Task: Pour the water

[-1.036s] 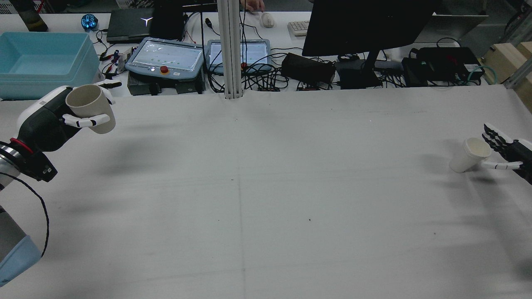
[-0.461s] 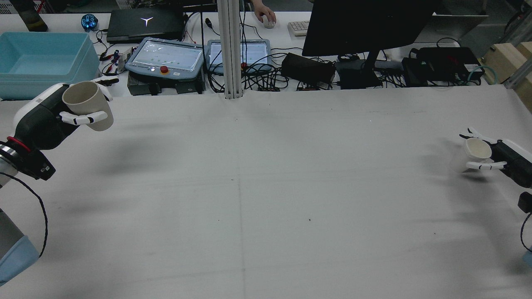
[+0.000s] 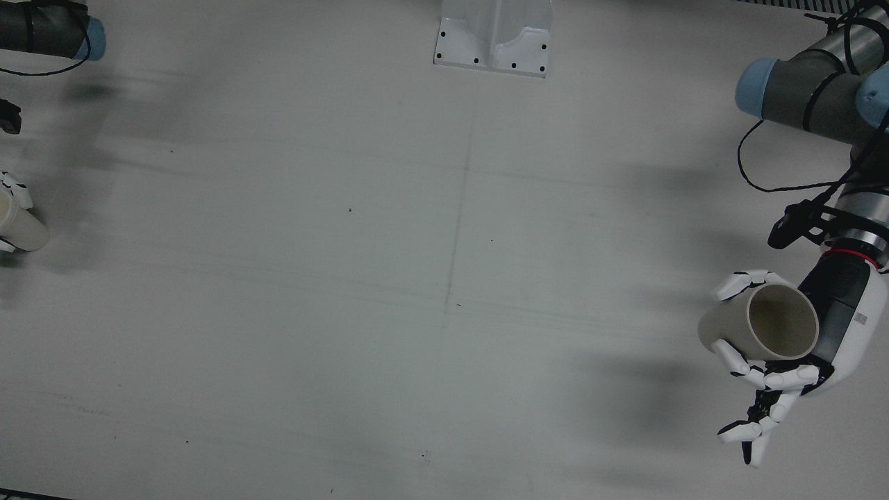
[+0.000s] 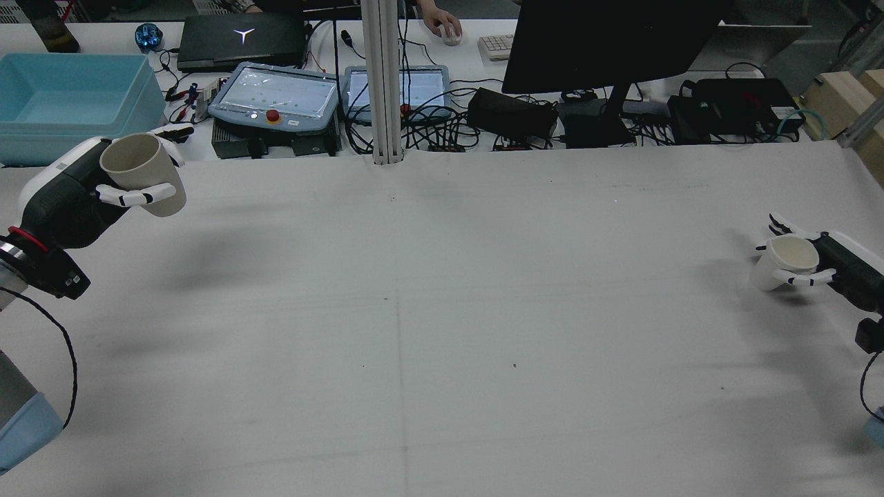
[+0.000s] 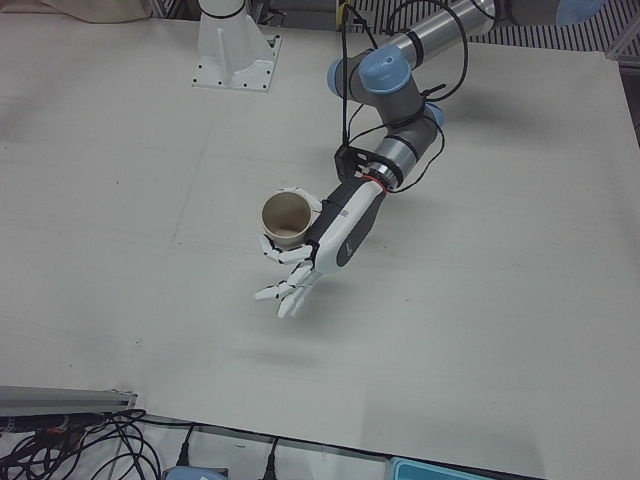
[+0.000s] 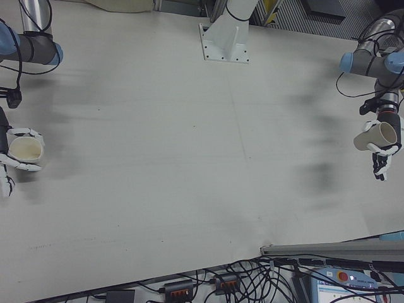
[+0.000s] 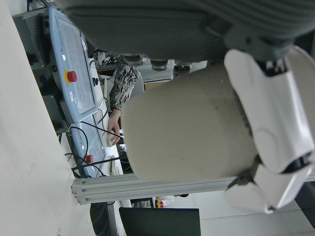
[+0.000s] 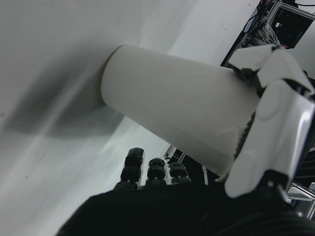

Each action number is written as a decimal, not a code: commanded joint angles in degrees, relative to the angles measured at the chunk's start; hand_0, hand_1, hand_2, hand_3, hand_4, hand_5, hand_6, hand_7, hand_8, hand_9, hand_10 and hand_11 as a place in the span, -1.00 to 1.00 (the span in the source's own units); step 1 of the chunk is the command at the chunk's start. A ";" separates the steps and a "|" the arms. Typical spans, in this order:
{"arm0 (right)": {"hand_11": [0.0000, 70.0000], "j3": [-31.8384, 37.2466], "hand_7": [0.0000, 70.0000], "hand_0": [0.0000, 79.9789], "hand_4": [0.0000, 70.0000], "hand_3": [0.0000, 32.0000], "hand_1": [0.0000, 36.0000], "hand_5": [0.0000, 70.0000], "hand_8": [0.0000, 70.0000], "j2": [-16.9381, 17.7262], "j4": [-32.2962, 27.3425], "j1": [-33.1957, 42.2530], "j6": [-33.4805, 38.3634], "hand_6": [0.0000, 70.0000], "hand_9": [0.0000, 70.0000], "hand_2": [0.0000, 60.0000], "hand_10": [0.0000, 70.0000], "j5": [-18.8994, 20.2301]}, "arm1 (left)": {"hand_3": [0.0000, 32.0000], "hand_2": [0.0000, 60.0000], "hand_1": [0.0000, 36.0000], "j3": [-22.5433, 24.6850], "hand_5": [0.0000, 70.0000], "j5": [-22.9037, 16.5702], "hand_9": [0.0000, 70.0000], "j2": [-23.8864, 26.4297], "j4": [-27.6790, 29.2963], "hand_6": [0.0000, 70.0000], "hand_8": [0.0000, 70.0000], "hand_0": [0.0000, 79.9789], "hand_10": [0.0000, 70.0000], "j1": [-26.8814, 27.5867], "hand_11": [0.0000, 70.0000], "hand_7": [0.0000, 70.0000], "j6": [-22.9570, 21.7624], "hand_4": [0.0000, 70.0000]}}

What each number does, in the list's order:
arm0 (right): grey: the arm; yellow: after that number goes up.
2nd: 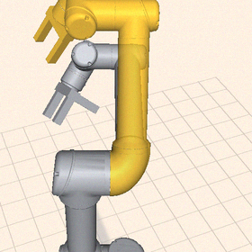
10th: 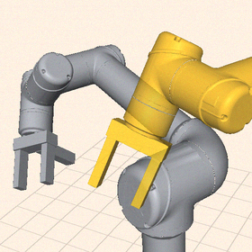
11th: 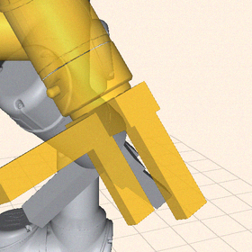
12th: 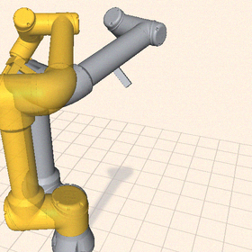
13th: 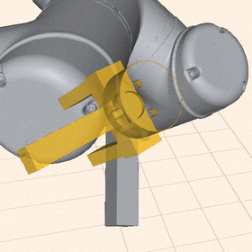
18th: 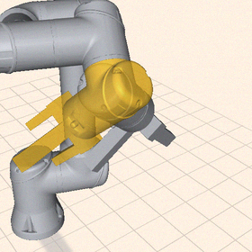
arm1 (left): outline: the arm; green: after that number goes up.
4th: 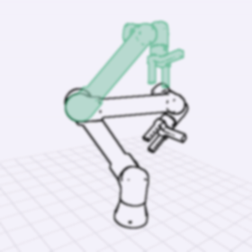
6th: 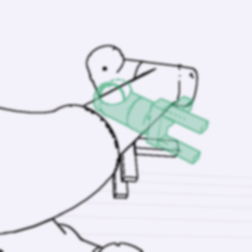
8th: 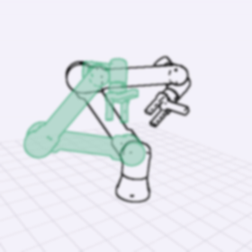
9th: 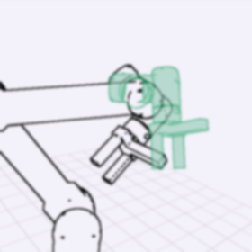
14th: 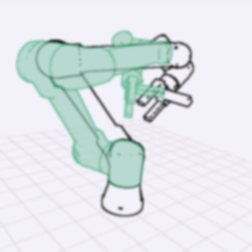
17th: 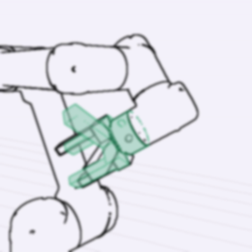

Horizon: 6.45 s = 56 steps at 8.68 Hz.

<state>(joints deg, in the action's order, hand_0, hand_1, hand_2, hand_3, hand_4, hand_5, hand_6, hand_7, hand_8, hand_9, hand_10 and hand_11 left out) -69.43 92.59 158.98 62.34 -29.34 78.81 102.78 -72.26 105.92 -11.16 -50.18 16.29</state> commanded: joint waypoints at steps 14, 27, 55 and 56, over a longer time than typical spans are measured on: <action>-0.39 -43.05 0.07 1.00 1.00 -1.00 1.00 0.37 -0.67 -12.31 49.35 1.30 9.29 -0.19 -0.55 1.00 -0.65 -11.47 | -1.00 1.00 1.00 -7.05 1.00 1.95 -0.91 15.88 -10.71 -0.73 -0.95 0.21 -1.00 16.41 -0.97 -0.37 5.76 0.79; -0.39 -68.04 1.00 1.00 1.00 -1.00 1.00 0.90 -0.64 -25.10 58.02 -28.67 -47.89 0.10 -0.38 1.00 -0.64 -43.82 | -1.00 1.00 1.00 -25.61 1.00 -2.09 -0.90 43.49 -14.41 -0.65 -0.94 0.24 -1.00 21.80 -1.00 -0.31 15.81 0.83; -0.40 13.01 0.74 0.57 1.00 -1.00 0.57 -0.09 -0.48 -7.69 -3.06 3.49 19.32 -0.01 -0.27 0.66 -0.60 -10.44 | -1.00 1.00 1.00 -13.55 1.00 -6.14 -0.90 -8.10 17.39 -0.71 -0.95 0.18 -0.98 -3.87 -0.93 -0.28 0.05 0.81; -0.95 12.22 -0.86 0.09 0.46 -0.70 -0.99 -0.78 -0.73 -7.69 -3.15 3.66 19.67 -0.72 -0.96 -1.00 -0.95 -10.26 | -1.00 1.00 1.00 -16.18 1.00 -6.14 -0.90 -8.10 20.10 -0.73 -0.95 0.17 -0.98 -3.87 -0.95 -0.29 0.40 0.78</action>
<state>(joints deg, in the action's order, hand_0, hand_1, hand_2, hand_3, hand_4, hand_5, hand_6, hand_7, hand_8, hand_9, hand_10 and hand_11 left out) -56.93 85.55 156.00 65.96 -10.18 68.13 91.05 -78.48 98.50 4.55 -54.09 16.19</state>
